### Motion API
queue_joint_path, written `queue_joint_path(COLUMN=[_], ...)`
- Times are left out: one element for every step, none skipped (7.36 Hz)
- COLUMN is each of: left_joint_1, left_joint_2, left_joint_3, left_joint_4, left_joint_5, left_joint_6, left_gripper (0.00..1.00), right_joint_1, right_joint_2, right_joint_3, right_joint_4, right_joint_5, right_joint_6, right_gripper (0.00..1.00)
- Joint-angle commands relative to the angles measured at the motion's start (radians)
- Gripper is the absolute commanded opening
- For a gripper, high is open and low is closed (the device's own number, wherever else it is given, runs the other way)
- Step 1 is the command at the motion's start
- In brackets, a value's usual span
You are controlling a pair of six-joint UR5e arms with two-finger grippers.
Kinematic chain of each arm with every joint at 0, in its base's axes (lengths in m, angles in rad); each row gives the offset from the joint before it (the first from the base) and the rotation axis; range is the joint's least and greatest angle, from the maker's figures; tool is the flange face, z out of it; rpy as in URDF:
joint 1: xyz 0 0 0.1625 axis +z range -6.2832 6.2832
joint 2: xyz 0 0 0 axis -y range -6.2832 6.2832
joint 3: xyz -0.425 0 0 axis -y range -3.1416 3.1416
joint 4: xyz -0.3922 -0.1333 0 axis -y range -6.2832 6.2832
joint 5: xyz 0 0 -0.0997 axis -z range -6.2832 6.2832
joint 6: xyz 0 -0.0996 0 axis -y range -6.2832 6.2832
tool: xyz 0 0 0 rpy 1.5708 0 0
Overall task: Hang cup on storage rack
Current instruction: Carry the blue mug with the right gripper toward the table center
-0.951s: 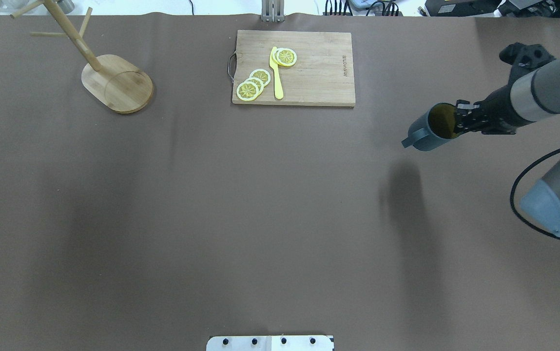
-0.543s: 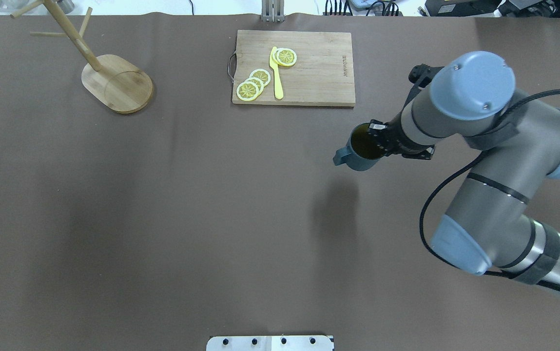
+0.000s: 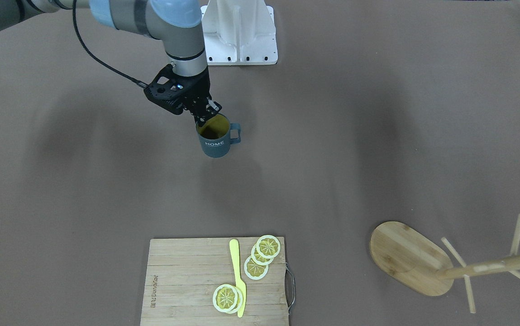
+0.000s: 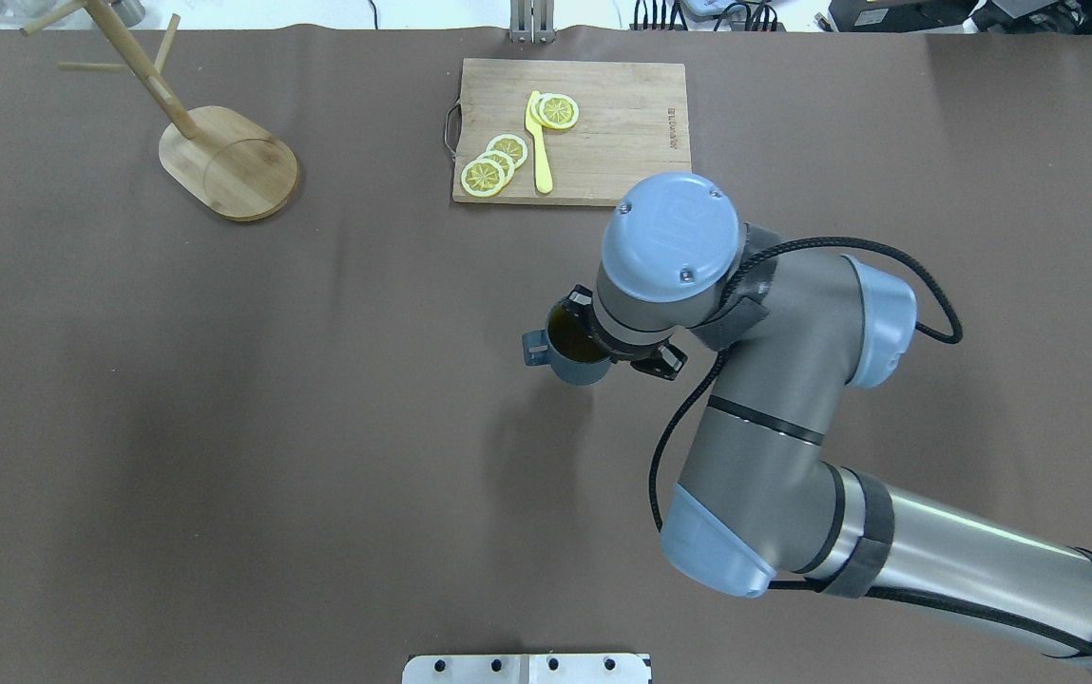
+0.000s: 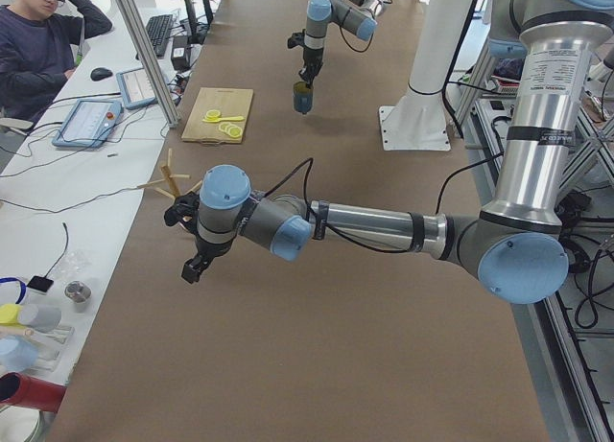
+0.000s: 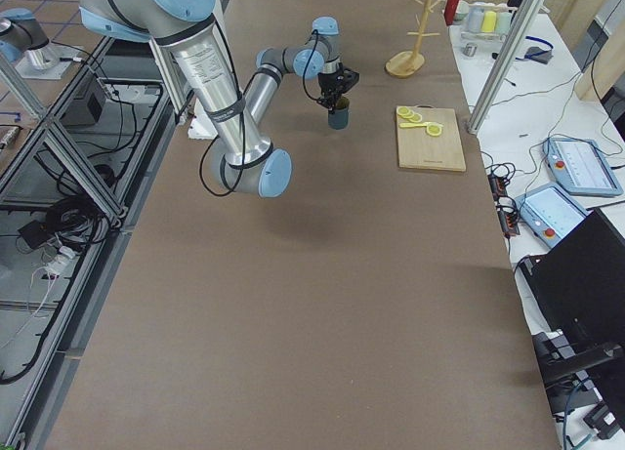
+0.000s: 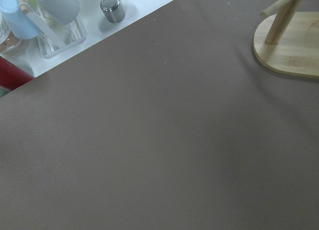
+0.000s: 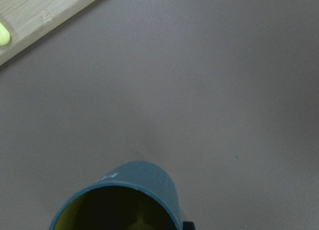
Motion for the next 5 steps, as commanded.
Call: queue_joint_path(left_joint_1=[0.0,0.0,0.0,0.0,0.0], left_joint_2=[0.001,0.004,0.004,0.007,0.007], left_joint_3=[0.001,0.0,0.0,0.001,0.003], left_joint_4=[-0.002,-0.002,-0.002,-0.021,-0.022], left_joint_5=[0.0,0.0,0.0,0.0,0.0], left_joint_6=[0.0,0.0,0.0,-0.002,-0.002], left_gripper=[0.99,0.99,0.99,0.99,0.99], right_joint_1=[-0.044,-0.055,-0.058,-0.059,-0.064], right_joint_2=[0.076,0.083,0.085,0.087,0.09], right_joint_3=[-0.086,-0.097,-0.098,-0.098,-0.103], right_joint_4=[-0.011,-0.011,-0.005,-0.002,-0.002], right_joint_5=[0.001,0.004,0.004,0.006,0.003], right_joint_6=[0.022,0.025,0.027,0.039,0.036], right_gripper=[0.0,0.06,0.17,0.28,0.41])
